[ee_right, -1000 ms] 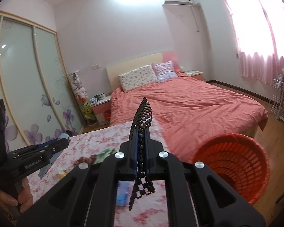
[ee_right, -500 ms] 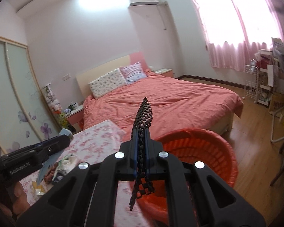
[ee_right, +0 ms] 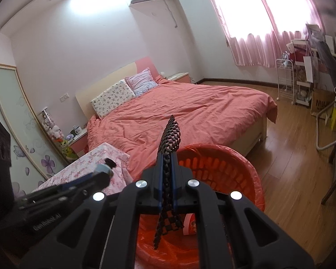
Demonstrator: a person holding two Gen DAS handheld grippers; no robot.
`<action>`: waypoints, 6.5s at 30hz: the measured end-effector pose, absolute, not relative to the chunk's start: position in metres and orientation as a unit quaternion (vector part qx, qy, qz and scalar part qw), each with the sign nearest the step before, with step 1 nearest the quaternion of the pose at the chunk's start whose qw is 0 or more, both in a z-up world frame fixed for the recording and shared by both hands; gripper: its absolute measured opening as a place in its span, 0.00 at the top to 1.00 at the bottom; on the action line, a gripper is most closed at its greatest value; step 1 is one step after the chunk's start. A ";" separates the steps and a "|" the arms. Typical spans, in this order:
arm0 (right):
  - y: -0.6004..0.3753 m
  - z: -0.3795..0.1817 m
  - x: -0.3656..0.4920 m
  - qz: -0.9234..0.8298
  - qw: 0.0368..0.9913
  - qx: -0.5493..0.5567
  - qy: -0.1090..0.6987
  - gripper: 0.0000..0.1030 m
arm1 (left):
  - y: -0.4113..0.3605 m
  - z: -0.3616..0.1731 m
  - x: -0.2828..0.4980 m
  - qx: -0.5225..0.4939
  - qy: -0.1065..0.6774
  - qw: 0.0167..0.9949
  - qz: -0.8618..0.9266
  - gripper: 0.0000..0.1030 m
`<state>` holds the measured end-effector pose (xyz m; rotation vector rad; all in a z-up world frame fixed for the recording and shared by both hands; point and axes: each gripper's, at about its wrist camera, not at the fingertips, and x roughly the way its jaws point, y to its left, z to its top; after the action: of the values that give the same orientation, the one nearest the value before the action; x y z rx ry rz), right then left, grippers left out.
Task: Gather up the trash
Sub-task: 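Carry the tube and mesh bag to the orange basket and release both, then move both tools back over the remaining items on the table, then grasp the snack wrapper with the left tool while the right tool grasps the blue tissue pack, then lift the snack wrapper with the left tool while the right tool lifts the tissue pack, then carry the wrapper and tissue pack to the orange basket and release both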
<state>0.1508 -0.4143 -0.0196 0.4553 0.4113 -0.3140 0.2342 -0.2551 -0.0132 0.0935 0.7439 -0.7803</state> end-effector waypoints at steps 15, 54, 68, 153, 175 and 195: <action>-0.412 -0.041 0.152 -0.186 0.934 0.206 0.225 0.48 | -0.208 -0.019 0.239 0.065 0.369 0.889 -0.262 0.42; -0.124 -0.092 0.242 0.023 0.920 0.053 0.387 0.31 | 0.098 -0.091 0.264 -0.021 0.437 0.893 0.102 0.26; -0.153 -0.091 0.261 -0.018 0.910 0.093 0.404 0.57 | 0.140 -0.090 0.259 -0.019 0.437 0.894 0.101 0.26; -0.147 -0.109 0.305 -0.030 0.900 0.057 0.430 0.45 | 0.155 -0.088 0.253 -0.050 0.423 0.905 0.017 0.73; -0.173 -0.075 0.274 -0.019 0.921 0.097 0.377 0.52 | 0.125 -0.045 0.244 -0.033 0.384 0.923 0.001 0.80; -0.220 0.043 0.178 -0.035 0.969 0.103 0.221 0.52 | -0.001 0.025 0.219 0.000 0.320 0.939 -0.126 0.80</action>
<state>0.1784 -0.2196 0.0433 0.2075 0.4466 -0.0706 0.2195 -0.0008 0.0246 0.0009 0.6533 -0.2571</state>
